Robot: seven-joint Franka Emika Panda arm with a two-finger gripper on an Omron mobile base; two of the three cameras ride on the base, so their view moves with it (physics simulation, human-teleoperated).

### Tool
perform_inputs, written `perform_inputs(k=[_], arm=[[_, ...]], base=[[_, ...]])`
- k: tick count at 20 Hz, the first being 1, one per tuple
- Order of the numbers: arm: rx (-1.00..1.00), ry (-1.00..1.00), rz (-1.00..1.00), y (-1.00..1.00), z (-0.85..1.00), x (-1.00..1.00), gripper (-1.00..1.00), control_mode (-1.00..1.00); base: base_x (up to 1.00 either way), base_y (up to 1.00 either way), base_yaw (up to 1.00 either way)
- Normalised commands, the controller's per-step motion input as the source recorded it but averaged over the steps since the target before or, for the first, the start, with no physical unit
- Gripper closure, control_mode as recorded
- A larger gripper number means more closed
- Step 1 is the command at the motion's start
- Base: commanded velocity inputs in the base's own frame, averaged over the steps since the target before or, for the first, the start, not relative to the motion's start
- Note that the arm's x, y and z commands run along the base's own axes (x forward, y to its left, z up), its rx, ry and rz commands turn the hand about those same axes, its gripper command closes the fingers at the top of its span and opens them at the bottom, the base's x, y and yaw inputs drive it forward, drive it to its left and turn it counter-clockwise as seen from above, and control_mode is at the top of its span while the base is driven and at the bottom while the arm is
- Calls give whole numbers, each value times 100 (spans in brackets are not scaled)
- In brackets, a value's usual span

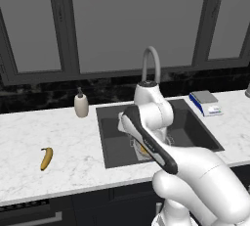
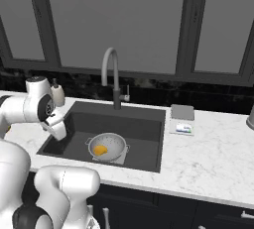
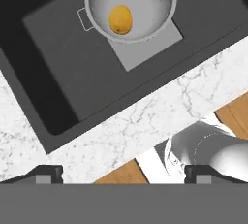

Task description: Put the colander in the sink, put the mango, banana in the colander, and turn on the sink faucet and pour water over the colander.

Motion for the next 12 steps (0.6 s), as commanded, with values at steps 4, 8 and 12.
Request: perform_inputs(k=[4, 8, 12], arm=[[10, 0, 36, 72, 27, -8, -100, -100], [0, 0, 7, 95, 17, 14, -100, -100], [0, 0, 0, 99, 8, 15, -100, -100]], base=[[0, 0, 0], [0, 0, 0], [0, 0, 0]])
